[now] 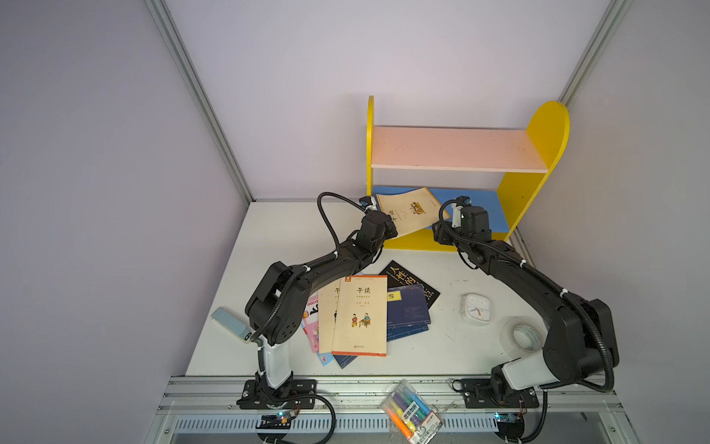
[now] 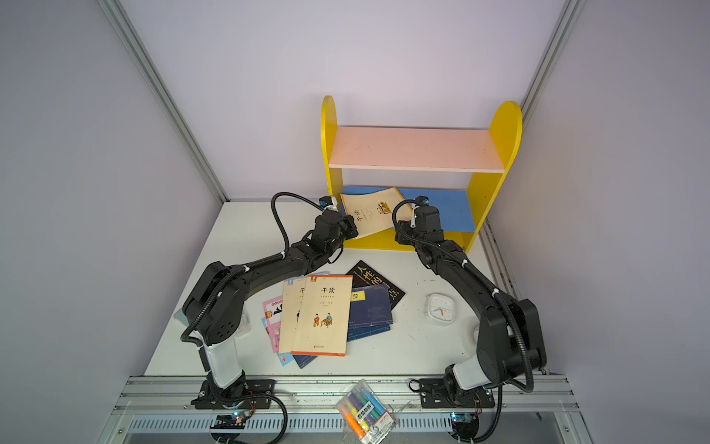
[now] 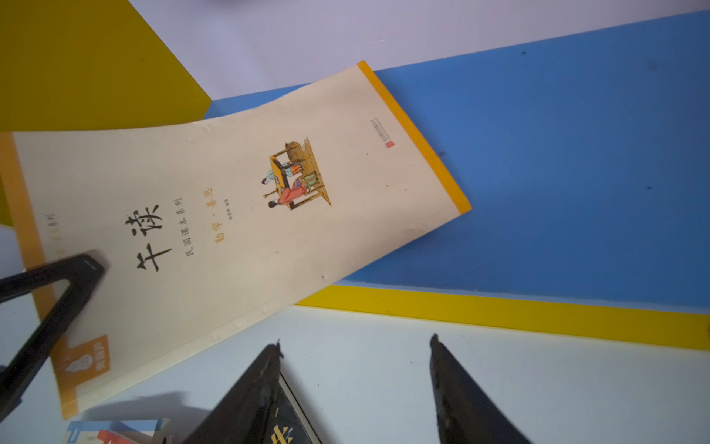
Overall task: Stacking books/files
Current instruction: Place the book at the bookshelf, then move the book to the bookshelf.
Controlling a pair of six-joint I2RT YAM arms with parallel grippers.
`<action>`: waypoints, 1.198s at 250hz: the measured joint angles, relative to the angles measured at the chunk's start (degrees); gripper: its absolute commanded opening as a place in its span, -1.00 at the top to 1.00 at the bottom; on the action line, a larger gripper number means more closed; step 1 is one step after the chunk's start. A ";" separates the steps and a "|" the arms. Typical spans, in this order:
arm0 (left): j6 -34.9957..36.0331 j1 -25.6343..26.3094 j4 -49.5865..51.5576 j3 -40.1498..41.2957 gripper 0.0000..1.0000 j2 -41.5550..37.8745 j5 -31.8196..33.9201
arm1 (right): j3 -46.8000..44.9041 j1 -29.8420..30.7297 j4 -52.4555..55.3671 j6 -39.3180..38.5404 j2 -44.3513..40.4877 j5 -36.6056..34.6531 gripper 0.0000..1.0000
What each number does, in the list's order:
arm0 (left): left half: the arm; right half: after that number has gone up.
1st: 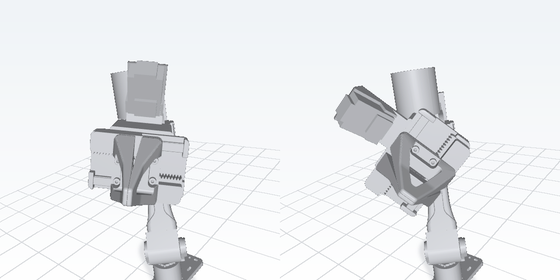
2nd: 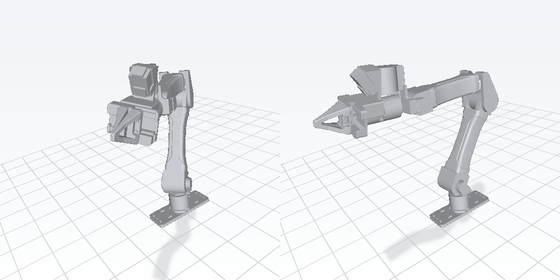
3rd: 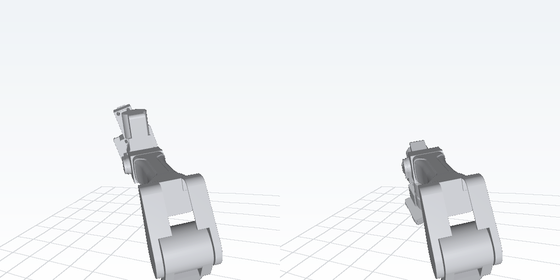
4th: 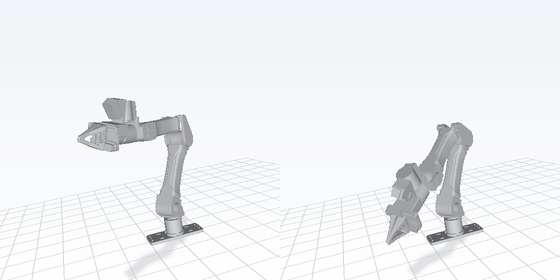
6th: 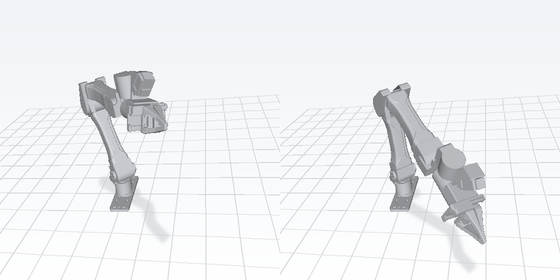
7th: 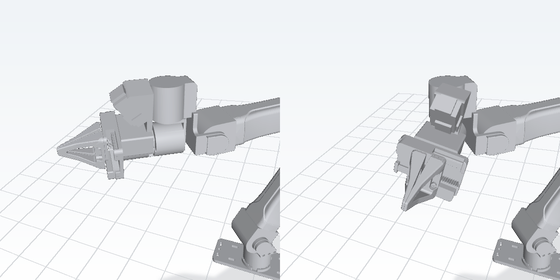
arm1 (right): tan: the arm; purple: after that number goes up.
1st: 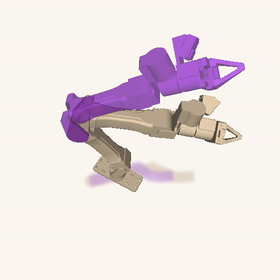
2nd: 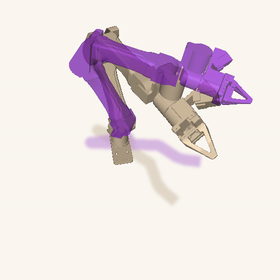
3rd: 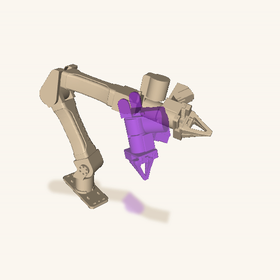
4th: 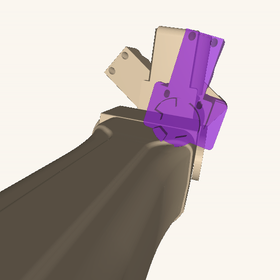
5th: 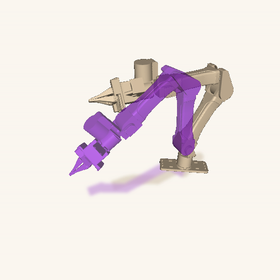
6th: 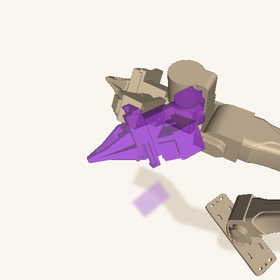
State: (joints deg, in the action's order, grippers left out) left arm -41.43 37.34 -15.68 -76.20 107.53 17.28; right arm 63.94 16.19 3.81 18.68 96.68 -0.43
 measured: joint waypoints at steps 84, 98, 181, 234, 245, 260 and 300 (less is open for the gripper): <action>2.73 0.09 1.18 -0.68 -0.02 1.60 3.28 | 7.39 1.86 -2.16 2.56 8.50 3.87 -0.19; 2.99 0.13 1.42 -0.66 -0.16 1.68 3.67 | 7.96 1.92 -2.16 2.54 8.81 4.42 -0.19; 5.44 0.28 2.23 1.57 -0.65 -0.20 3.96 | 10.12 1.95 -0.31 -3.96 9.09 6.45 -0.28; 8.61 0.28 3.13 7.32 -0.95 -8.37 3.74 | 8.52 2.01 1.95 -16.31 4.96 7.41 -0.43; 9.42 0.26 3.54 8.61 -0.96 -10.60 3.76 | 7.69 2.03 2.05 -20.15 3.54 7.72 -0.44; 10.54 -0.11 4.37 10.56 -0.96 -13.68 3.74 | 6.58 2.03 2.12 -25.35 2.08 7.76 -0.48; 11.10 -2.89 7.54 17.88 -0.96 -21.62 3.30 | 2.71 1.95 2.43 -41.86 0.15 9.97 -0.62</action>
State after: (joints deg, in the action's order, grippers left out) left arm -30.33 34.46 -8.14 -58.33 85.91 20.58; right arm 66.65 18.13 6.24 -23.18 96.84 9.54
